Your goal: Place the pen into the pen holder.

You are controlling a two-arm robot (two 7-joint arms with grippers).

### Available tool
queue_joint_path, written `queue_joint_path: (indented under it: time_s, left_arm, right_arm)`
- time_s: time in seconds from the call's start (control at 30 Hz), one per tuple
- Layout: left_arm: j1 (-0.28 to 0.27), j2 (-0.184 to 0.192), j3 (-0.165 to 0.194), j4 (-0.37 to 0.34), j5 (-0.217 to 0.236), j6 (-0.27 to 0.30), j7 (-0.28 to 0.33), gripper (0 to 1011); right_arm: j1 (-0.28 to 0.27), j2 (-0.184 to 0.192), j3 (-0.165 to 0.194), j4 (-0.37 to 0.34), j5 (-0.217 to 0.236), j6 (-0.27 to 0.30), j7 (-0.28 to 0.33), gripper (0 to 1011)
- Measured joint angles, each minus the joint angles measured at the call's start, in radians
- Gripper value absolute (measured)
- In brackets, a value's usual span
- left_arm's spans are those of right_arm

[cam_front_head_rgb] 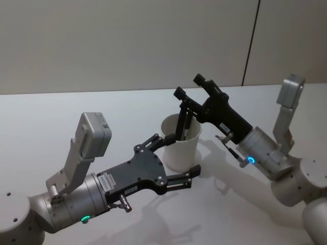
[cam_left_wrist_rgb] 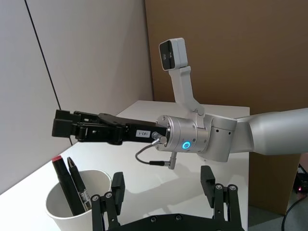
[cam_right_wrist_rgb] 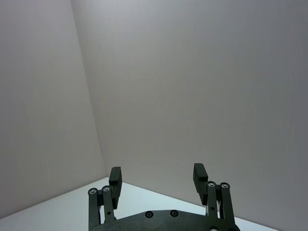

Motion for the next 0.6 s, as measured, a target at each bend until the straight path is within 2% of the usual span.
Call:
queue_joint_path:
  time_s: [0.03, 0.17, 0.6]
  left_arm:
    - [0.000, 0.000, 0.000, 0.000, 0.000, 0.000, 0.000, 1000]
    - [0.000, 0.000, 0.000, 0.000, 0.000, 0.000, 0.000, 1000]
    - [0.000, 0.000, 0.000, 0.000, 0.000, 0.000, 0.000, 1000]
  right_arm:
    - [-0.002, 0.001, 0.000, -0.005, -0.001, 0.001, -0.002, 898]
    - [-0.022, 0.014, 0.005, -0.045, -0.007, 0.008, -0.012, 1001]
    - [-0.102, 0.070, 0.024, -0.201, -0.025, 0.044, -0.057, 1001]
